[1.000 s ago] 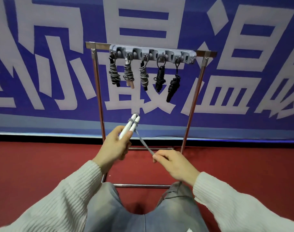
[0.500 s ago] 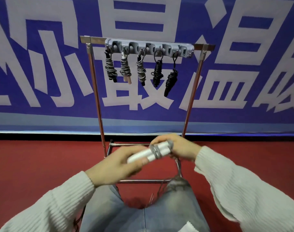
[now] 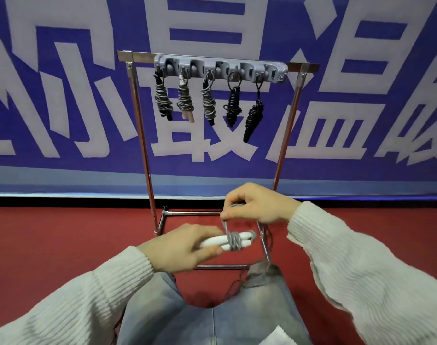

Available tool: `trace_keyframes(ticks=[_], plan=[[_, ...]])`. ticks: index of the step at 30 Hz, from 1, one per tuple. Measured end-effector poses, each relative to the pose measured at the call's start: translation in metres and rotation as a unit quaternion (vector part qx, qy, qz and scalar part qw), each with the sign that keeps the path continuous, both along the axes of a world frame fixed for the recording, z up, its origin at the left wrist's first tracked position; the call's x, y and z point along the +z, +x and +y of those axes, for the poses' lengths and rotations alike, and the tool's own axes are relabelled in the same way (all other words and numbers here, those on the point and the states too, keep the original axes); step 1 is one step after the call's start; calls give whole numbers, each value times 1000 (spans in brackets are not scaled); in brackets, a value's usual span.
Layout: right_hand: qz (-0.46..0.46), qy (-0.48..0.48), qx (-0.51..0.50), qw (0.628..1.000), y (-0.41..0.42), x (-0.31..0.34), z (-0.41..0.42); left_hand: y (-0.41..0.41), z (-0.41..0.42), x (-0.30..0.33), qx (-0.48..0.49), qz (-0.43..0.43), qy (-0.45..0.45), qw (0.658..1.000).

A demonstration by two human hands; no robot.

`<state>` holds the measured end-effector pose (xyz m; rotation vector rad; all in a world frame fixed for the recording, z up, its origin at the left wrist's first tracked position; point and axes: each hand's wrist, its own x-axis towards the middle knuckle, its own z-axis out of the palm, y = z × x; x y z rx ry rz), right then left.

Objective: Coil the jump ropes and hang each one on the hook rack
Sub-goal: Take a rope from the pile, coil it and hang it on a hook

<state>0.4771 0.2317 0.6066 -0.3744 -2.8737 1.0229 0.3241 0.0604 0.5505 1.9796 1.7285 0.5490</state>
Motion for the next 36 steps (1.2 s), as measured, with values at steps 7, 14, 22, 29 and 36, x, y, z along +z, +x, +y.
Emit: trace_keyframes(ticks=[7, 14, 22, 29, 36], plan=[[69, -335, -76, 937, 4, -63, -26, 5, -20, 19, 107, -338, 35, 935], [66, 68, -50, 994, 15, -59, -39, -7, 3, -3, 282, -385, 33, 878], [4, -30, 47, 998, -4, 3, -14, 13, -6, 4, 33, -118, -32, 992], [82, -518, -49, 850, 0, -46, -35, 2, -16, 14, 77, -433, 31, 898], [43, -85, -79, 992, 13, -68, -47, -14, -5, 7, 233, -556, 7, 798]])
